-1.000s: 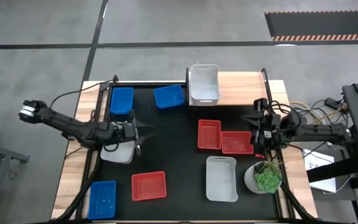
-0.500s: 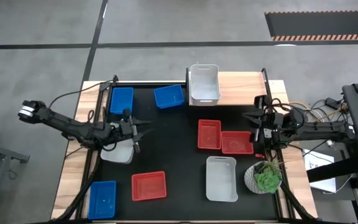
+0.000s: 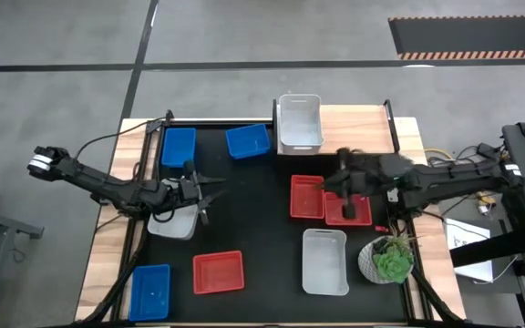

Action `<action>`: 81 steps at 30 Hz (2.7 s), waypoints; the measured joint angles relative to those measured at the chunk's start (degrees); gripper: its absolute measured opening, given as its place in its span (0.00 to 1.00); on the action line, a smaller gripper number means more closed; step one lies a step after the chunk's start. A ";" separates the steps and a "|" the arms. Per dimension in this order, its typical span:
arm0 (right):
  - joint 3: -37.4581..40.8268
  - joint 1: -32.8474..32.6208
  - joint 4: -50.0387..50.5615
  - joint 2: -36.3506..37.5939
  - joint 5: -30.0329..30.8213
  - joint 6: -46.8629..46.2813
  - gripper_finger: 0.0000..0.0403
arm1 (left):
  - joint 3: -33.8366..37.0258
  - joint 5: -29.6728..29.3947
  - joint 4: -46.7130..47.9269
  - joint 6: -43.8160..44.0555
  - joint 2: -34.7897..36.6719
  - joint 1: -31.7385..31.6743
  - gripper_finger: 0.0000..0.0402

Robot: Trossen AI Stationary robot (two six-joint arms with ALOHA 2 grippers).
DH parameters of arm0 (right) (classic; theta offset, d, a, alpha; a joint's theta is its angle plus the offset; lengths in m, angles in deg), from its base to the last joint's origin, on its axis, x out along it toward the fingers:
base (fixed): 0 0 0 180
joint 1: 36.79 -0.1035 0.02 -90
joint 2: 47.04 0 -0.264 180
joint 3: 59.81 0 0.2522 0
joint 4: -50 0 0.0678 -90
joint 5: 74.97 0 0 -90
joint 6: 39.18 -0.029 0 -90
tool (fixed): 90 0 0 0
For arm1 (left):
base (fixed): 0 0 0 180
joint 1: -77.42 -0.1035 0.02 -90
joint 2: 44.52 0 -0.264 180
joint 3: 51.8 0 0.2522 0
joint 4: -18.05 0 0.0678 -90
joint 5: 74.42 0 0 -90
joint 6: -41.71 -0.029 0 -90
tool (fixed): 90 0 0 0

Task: Stack baskets on shelf by color
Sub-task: Put the top left red bin on the shelf

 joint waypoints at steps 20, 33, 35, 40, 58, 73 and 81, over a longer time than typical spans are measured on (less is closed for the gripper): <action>-23.76 -18.01 46.78 -15.06 19.99 -23.50 0.02 | -2.05 0.06 -0.82 -5.84 0.96 0.00 0.29; -33.44 -20.48 58.85 -28.69 19.44 -36.97 0.03 | -1.36 0.07 -0.95 -7.45 1.14 0.00 0.29; -34.40 -20.46 58.87 -30.60 19.46 -37.00 0.05 | -1.33 0.07 -1.00 -7.45 0.98 0.00 0.29; -36.38 -18.42 58.67 -34.69 19.58 -36.48 0.16 | -1.29 0.11 -0.99 -7.42 0.97 0.00 0.29; -36.61 -14.14 59.09 -48.37 19.49 -37.28 0.47 | -1.20 0.17 -0.99 -4.92 0.47 0.04 0.29; -36.61 -11.05 57.56 -55.00 19.51 -40.83 0.44 | -1.20 0.18 -1.84 -4.50 0.35 0.04 0.29; -36.61 -9.49 56.99 -55.87 19.01 -39.78 0.42 | -1.20 0.20 -1.97 -4.52 0.42 0.05 0.29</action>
